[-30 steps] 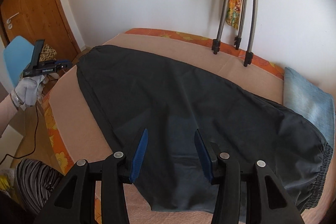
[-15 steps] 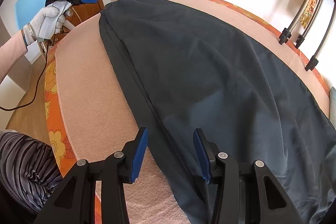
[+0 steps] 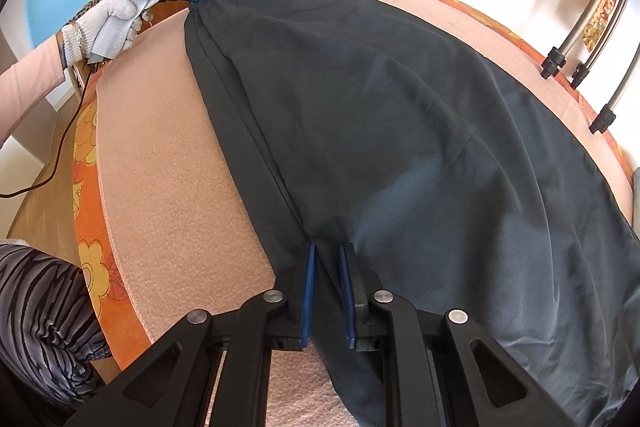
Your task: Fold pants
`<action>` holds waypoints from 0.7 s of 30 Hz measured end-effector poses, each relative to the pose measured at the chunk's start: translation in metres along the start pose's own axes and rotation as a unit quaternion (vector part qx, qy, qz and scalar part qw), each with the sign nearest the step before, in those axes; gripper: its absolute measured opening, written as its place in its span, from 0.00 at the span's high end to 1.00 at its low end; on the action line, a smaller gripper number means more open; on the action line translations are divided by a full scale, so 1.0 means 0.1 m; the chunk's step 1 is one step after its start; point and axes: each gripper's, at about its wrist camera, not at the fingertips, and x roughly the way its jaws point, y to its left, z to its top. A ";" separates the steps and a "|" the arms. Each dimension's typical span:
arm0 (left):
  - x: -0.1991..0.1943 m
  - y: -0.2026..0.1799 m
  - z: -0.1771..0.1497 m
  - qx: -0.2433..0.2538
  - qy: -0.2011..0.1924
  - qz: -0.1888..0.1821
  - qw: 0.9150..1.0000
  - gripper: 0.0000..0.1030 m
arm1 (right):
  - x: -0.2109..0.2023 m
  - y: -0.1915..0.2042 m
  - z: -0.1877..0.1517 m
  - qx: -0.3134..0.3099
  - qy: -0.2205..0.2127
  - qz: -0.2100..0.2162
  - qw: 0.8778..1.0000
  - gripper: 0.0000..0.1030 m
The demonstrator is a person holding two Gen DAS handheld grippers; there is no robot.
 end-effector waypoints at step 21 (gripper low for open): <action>-0.07 -0.02 0.02 0.019 -0.017 0.000 1.000 0.78 | 0.04 0.00 0.06 -0.002 -0.011 0.011 1.000 0.92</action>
